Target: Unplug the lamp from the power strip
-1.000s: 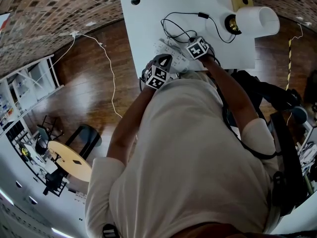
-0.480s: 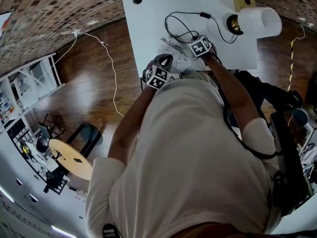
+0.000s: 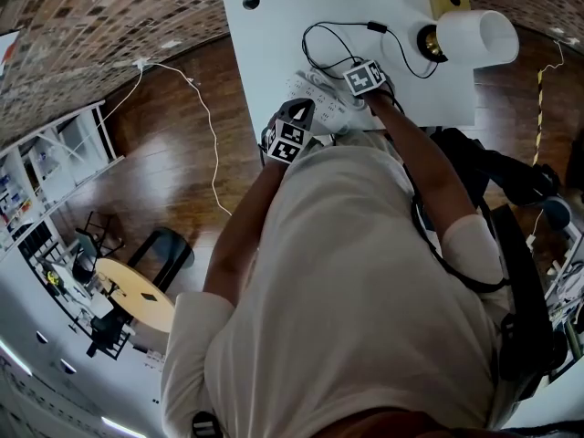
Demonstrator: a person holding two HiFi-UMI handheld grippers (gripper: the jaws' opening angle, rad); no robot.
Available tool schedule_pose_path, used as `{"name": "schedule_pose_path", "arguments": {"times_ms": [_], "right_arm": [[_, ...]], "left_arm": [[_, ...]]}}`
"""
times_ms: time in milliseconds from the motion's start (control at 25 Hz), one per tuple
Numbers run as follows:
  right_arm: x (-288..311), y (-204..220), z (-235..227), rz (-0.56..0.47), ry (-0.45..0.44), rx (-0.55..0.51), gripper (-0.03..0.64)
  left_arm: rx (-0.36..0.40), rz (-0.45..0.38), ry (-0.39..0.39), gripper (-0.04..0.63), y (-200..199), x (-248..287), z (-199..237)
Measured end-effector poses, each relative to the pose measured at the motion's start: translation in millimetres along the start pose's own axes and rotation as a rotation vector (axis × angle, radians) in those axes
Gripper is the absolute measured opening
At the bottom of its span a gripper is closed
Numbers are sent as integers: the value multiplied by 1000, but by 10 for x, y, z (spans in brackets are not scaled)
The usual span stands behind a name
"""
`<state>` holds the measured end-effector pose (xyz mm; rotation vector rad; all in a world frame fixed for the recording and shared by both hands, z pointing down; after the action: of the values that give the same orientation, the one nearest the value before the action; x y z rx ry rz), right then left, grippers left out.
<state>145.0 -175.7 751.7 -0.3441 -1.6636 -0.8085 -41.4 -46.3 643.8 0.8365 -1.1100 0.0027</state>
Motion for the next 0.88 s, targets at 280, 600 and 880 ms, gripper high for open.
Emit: {"name": "schedule_pose_path", "arguments": {"times_ms": [280, 600, 880], "right_arm": [[82, -31, 29, 58, 6, -27, 23], [142, -74, 62, 112, -2, -69, 23], [199, -119, 78, 175, 5, -138, 25]], "left_arm": [[-14, -9, 7, 3, 6, 7, -10], [-42, -12, 3, 3, 14, -17, 8], [-45, -18, 4, 3, -24, -14, -4]]}}
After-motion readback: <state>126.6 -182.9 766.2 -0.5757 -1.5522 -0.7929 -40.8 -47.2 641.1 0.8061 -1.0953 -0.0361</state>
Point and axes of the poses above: the fingertips, and each gripper's own axes: x forward along the fingers, z to its left, y out of its underside, the point moved 9 cm from there along -x, backward along the fingers, and after that the axes turned 7 degrees about -x, right-handed, at the moved point
